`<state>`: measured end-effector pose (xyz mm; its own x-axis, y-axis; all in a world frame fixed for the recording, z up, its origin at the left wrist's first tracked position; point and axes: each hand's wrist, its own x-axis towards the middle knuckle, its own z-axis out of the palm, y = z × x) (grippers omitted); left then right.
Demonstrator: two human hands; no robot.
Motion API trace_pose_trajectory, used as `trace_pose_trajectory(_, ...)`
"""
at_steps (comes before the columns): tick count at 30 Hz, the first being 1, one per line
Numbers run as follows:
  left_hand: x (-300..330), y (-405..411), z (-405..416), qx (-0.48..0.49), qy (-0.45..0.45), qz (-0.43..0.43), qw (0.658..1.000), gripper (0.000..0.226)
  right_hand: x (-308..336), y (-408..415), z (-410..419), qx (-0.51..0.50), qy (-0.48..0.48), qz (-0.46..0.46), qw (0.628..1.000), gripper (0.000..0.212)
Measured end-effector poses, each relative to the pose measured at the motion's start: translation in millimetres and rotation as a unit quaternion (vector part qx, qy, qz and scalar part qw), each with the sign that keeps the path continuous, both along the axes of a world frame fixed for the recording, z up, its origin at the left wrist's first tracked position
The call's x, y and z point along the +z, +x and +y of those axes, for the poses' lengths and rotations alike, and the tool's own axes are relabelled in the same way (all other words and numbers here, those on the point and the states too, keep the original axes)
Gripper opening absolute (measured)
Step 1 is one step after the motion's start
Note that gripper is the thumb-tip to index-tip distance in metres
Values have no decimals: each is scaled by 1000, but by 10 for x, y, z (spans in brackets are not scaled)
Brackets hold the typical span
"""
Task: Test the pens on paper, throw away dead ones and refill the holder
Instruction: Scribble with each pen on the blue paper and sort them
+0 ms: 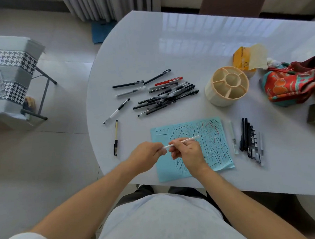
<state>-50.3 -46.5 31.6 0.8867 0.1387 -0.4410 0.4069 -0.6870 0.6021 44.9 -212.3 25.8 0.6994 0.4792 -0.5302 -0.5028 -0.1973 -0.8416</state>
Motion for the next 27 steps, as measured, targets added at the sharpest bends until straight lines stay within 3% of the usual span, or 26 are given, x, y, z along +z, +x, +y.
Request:
trace_pose_trajectory(4,-126,-161,261,72,81,11,994,34,-129,222,-200,-159,-67,-3,985,21)
trace_pose_trajectory(6,-195,-266,375,60,100,5,993,35,-182,332,-297,-128,-101,-39,986,22)
trace_pose_trajectory(10,-254,-239,231,-14,76,-72,994,27,-233,229,-62,33,-117,-126,985,12)
trace_pose_trajectory(15,-396,-220,11,-113,73,-89,987,27,-364,47,253,149,-169,-247,943,13)
trace_pose_trajectory(20,-432,-266,0,-84,69,-78,991,31,-383,106,147,151,-254,-331,896,15)
trace_pose_trajectory(23,-433,-253,6,-73,61,-77,992,31,-328,205,-2,120,-248,-299,914,14)
trace_pose_trajectory(27,-401,-227,-12,-26,37,-61,997,34,-212,211,-100,18,-126,-145,981,7)
